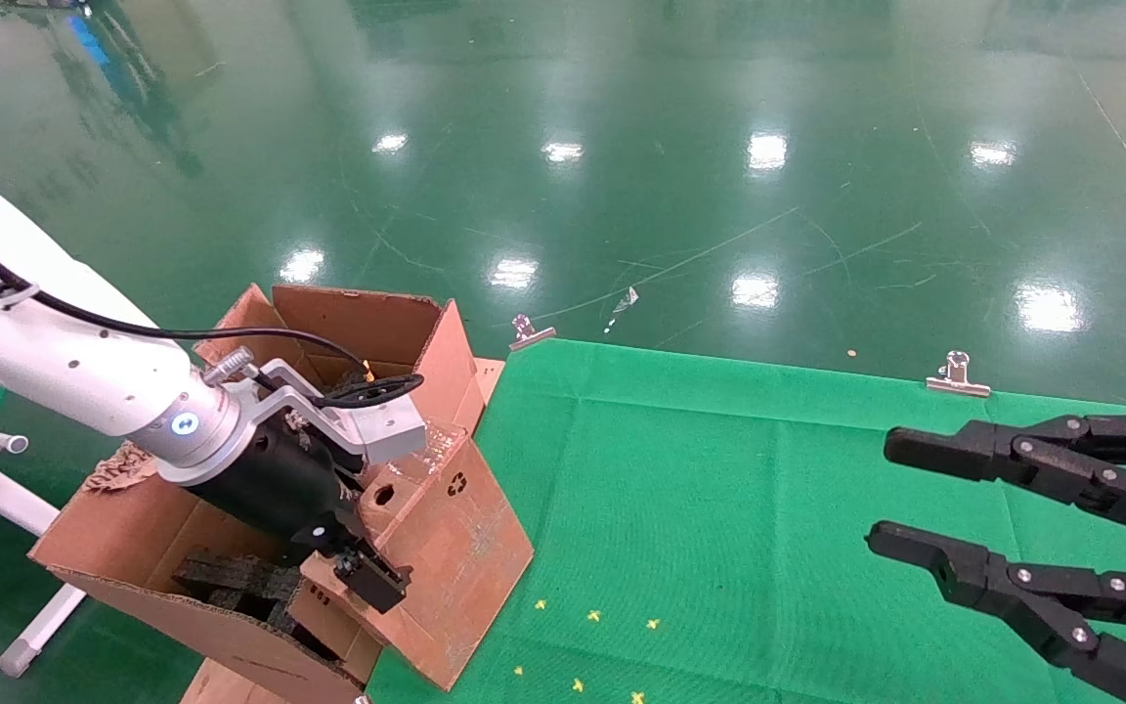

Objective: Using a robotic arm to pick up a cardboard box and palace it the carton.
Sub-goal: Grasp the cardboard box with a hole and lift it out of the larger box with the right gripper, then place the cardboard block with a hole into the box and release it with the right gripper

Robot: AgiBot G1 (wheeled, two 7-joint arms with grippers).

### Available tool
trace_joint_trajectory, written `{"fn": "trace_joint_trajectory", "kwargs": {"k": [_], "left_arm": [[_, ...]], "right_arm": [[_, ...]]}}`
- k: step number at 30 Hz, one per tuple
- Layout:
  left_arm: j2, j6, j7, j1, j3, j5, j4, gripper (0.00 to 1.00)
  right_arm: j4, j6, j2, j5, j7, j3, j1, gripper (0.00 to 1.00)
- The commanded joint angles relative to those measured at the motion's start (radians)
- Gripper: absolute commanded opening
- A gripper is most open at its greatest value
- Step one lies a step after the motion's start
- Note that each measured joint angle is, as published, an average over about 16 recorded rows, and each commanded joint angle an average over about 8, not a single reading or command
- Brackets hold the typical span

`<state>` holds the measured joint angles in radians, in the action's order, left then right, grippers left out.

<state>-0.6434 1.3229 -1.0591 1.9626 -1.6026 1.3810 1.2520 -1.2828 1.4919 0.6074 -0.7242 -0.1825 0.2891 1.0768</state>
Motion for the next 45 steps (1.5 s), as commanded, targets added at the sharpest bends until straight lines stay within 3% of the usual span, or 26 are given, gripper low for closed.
{"fn": "trace_joint_trajectory", "kwargs": {"k": [1, 11, 16, 21, 26, 31, 37, 45], "left_arm": [[-0.001, -0.004, -0.001, 0.000, -0.003, 0.010, 0.004, 0.00], [0.066, -0.075, 0.164, 0.025, 0.104, -0.152, -0.057, 0.00], [0.134, -0.090, 0.265, 0.096, 0.188, -0.235, -0.138, 0.00], [0.211, -0.095, 0.303, 0.175, 0.242, -0.246, -0.226, 0.00], [0.264, -0.093, 0.268, 0.220, 0.239, -0.173, -0.302, 0.00], [0.282, -0.051, 0.158, 0.248, 0.195, -0.042, -0.357, 0.00], [0.274, 0.007, 0.050, 0.245, 0.147, 0.050, -0.417, 0.00], [0.236, -0.001, 0.027, 0.189, 0.105, 0.094, -0.511, 0.00]], "right_arm": [[0.000, 0.000, 0.000, 0.000, 0.000, 0.000, 0.000, 0.00], [0.000, 0.000, 0.000, 0.001, 0.000, 0.001, 0.000, 0.00], [0.000, 0.000, 0.000, 0.001, 0.001, 0.001, 0.000, 0.00], [0.000, -0.001, -0.001, 0.001, 0.001, 0.001, 0.000, 0.00], [0.000, -0.001, -0.001, 0.001, 0.001, 0.002, 0.000, 0.00], [0.000, -0.001, -0.001, 0.001, 0.001, 0.002, 0.000, 0.00], [0.000, -0.001, -0.001, 0.002, 0.001, 0.002, 0.001, 0.00], [0.000, -0.001, -0.001, 0.002, 0.001, 0.003, 0.001, 0.00]]}}
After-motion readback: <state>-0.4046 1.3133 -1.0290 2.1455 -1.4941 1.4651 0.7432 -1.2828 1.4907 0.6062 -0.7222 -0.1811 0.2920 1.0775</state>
